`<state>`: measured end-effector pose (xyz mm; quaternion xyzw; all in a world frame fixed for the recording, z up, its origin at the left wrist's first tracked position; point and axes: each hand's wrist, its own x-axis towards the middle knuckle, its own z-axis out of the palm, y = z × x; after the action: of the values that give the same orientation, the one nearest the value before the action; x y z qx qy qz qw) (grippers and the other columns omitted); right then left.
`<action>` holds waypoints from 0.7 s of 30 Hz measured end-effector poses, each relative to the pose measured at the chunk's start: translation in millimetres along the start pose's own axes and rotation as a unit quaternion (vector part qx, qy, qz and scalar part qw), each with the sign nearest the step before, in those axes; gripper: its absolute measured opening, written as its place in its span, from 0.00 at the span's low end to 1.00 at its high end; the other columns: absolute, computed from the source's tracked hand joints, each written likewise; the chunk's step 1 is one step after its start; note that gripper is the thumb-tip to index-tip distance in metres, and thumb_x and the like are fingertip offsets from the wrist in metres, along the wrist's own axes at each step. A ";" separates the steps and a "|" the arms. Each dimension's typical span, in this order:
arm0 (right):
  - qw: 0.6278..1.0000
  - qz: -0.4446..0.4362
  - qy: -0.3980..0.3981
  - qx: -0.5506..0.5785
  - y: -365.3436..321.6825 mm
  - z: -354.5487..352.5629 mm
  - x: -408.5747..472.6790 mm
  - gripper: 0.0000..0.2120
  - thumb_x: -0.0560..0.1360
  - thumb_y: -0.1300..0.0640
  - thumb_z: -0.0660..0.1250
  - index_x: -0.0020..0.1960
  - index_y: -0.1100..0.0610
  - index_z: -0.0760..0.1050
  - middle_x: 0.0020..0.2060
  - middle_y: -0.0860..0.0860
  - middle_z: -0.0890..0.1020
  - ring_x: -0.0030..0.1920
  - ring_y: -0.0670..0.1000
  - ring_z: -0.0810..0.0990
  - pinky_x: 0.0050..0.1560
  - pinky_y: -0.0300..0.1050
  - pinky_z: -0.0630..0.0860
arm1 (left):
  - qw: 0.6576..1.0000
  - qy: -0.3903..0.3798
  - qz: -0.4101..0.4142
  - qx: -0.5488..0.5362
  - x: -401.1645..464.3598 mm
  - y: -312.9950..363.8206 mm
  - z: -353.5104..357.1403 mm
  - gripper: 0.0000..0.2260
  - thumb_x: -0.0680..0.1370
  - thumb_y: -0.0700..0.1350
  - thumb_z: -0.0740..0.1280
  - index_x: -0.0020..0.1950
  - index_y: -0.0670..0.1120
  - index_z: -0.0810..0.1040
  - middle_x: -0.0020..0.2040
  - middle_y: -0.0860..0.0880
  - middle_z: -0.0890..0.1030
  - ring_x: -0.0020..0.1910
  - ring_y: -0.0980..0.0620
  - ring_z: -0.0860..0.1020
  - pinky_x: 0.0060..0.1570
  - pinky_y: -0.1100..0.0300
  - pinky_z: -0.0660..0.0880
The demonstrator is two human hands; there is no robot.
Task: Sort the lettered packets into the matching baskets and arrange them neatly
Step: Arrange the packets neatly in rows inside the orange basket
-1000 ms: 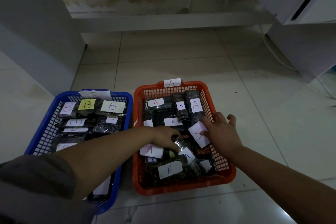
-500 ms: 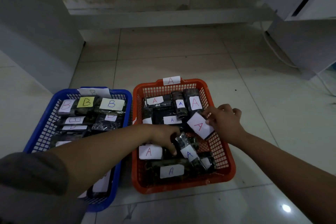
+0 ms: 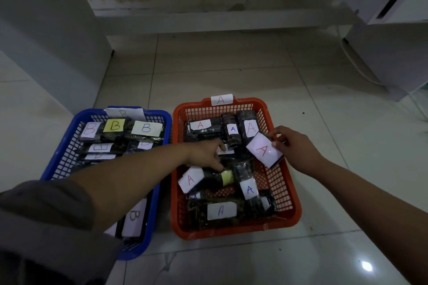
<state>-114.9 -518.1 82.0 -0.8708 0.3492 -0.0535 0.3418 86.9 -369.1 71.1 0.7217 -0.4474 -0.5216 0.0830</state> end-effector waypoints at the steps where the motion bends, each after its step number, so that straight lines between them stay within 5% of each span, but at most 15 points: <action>1: 1.000 0.003 -0.001 0.002 0.7 -0.2 -0.5 0.08 0.77 0.62 0.62 0.54 0.54 0.75 0.46 0.52 0.79 0.44 0.51 0.77 0.37 0.34 0.69 | 1.000 -0.006 -0.006 -0.016 -2.1 0.8 -5.8 0.24 0.75 0.46 0.69 0.68 0.50 0.64 0.58 0.47 0.76 0.53 0.49 0.77 0.52 0.57 0.75; 5: 1.000 0.004 0.015 0.013 2.5 -3.7 -0.3 0.08 0.77 0.63 0.61 0.50 0.52 0.74 0.45 0.54 0.81 0.42 0.52 0.78 0.35 0.34 0.70 | 0.997 -0.076 -0.018 -0.030 -11.5 1.5 -13.0 0.15 0.77 0.44 0.64 0.65 0.49 0.73 0.55 0.45 0.77 0.46 0.53 0.75 0.41 0.64 0.74; 9: 0.999 0.016 0.026 0.031 2.7 -5.5 0.9 0.07 0.78 0.62 0.60 0.51 0.53 0.75 0.46 0.55 0.81 0.44 0.53 0.78 0.36 0.37 0.71 | 0.992 -0.113 -0.024 -0.060 -9.8 -3.9 -3.6 0.15 0.78 0.41 0.62 0.65 0.49 0.74 0.63 0.39 0.74 0.50 0.49 0.72 0.44 0.61 0.73; 15: 0.996 -0.008 -0.074 0.041 4.9 -8.0 -4.9 0.09 0.78 0.62 0.59 0.48 0.51 0.76 0.52 0.49 0.79 0.51 0.49 0.77 0.40 0.35 0.72 | 0.989 -0.116 -0.041 -0.077 -3.3 -3.0 -2.6 0.15 0.79 0.40 0.61 0.64 0.50 0.74 0.43 0.49 0.74 0.36 0.55 0.70 0.37 0.64 0.70; 21: 0.980 -0.043 -0.172 0.094 -3.1 -26.1 -16.3 0.13 0.77 0.65 0.61 0.47 0.48 0.78 0.47 0.42 0.81 0.49 0.41 0.79 0.43 0.34 0.73 | 0.993 -0.099 -0.027 -0.054 -2.0 3.0 -2.8 0.14 0.79 0.42 0.61 0.64 0.51 0.73 0.59 0.49 0.73 0.55 0.51 0.74 0.53 0.56 0.74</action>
<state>-134.0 -520.6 106.2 -0.8455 0.2404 0.0499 0.4742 87.4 -370.4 75.5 0.6724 -0.4052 -0.6162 0.0632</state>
